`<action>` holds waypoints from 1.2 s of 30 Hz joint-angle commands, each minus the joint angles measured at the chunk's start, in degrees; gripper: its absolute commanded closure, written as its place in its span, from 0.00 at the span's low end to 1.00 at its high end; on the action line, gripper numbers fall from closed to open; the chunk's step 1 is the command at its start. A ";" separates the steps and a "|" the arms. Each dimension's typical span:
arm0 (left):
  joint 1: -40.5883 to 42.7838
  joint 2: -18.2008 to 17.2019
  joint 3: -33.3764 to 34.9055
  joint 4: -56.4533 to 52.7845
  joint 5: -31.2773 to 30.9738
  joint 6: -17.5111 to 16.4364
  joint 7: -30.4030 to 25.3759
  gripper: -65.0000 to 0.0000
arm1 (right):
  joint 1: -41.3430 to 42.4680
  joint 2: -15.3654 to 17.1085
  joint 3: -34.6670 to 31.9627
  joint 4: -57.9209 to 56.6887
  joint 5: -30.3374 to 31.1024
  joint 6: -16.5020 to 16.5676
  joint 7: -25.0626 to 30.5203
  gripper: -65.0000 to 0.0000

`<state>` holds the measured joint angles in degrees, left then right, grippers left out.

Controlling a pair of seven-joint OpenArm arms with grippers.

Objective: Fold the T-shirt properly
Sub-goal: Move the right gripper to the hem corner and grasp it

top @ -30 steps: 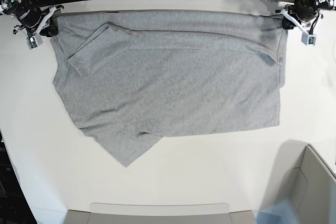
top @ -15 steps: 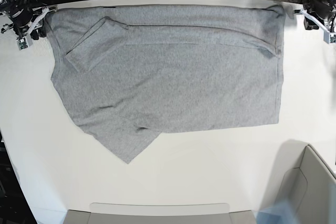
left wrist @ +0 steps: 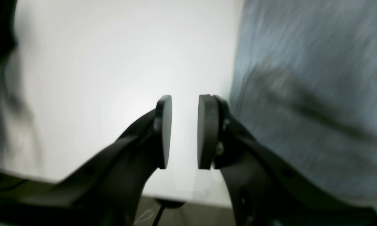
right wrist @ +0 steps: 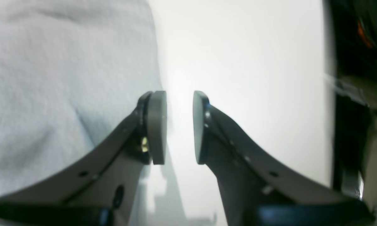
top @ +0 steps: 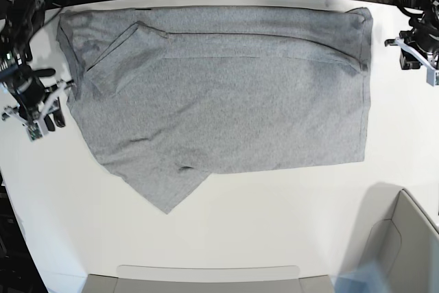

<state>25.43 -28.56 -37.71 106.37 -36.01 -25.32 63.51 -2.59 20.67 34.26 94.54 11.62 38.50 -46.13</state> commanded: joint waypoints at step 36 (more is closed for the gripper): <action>-9.12 5.22 -0.66 0.84 -0.25 0.22 5.46 0.79 | 16.26 -2.95 -16.28 -13.62 -11.66 -0.57 2.30 0.86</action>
<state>16.62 -22.28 -38.00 106.41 -35.81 -25.12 69.67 12.73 16.97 17.87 80.58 -0.01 37.50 -43.75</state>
